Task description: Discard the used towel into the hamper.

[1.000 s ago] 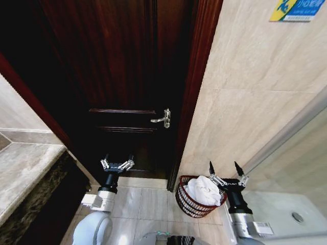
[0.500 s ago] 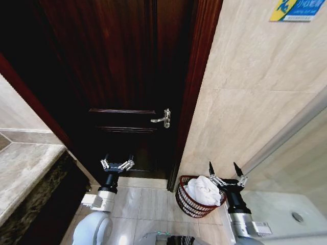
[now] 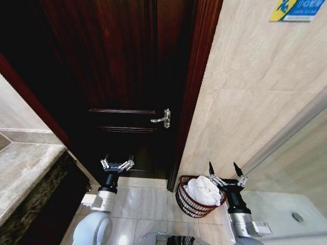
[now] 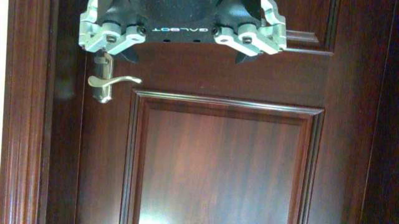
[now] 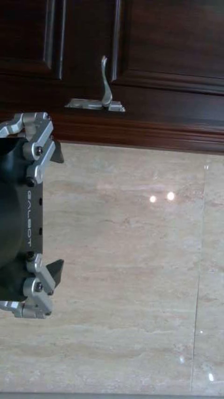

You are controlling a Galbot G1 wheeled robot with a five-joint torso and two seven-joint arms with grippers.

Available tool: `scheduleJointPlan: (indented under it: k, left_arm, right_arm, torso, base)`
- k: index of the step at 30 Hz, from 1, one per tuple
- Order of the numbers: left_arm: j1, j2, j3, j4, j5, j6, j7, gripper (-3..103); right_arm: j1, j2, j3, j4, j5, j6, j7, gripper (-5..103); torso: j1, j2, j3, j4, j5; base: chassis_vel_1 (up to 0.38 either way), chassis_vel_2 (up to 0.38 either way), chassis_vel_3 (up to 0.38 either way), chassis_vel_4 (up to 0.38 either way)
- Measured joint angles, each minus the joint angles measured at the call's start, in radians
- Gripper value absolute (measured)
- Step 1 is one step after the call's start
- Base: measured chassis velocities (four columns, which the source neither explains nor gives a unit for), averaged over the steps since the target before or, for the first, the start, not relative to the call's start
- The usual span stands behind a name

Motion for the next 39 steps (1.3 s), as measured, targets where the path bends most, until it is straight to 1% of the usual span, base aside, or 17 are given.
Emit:
scheduleJointPlan:
  k: [6,13,16,31,39]
  left_arm:
    - [0.0,0.0,0.0,0.0,0.0,0.0,0.0,100]
    - [0.0,0.0,0.0,0.0,0.0,0.0,0.0,100]
    - [0.0,0.0,0.0,0.0,0.0,0.0,0.0,100]
    - [0.0,0.0,0.0,0.0,0.0,0.0,0.0,100]
    - [0.0,0.0,0.0,0.0,0.0,0.0,0.0,100]
  right_arm:
    - [0.0,0.0,0.0,0.0,0.0,0.0,0.0,100]
    - [0.0,0.0,0.0,0.0,0.0,0.0,0.0,100]
    - [0.0,0.0,0.0,0.0,0.0,0.0,-0.001,100]
    - [0.0,0.0,0.0,0.0,0.0,0.0,-0.001,100]
    - [0.0,0.0,0.0,0.0,0.0,0.0,-0.001,100]
  torso:
    - [0.005,0.01,0.005,-0.0001,0.0]
    - [0.022,0.047,0.025,-0.0001,0.0]
    - [0.025,0.055,0.029,0.0,0.0]
    - [0.026,0.057,0.031,-0.0001,-0.0002]
    - [0.025,0.055,0.03,0.0,0.0]
  base:
    - [0.0,0.0,0.0,0.0]
    - [0.0,0.0,0.0,0.0]
    - [0.0,0.0,0.0,0.0]
    - [-0.007,-0.008,0.007,0.006]
    - [-0.142,-0.145,0.145,0.153]
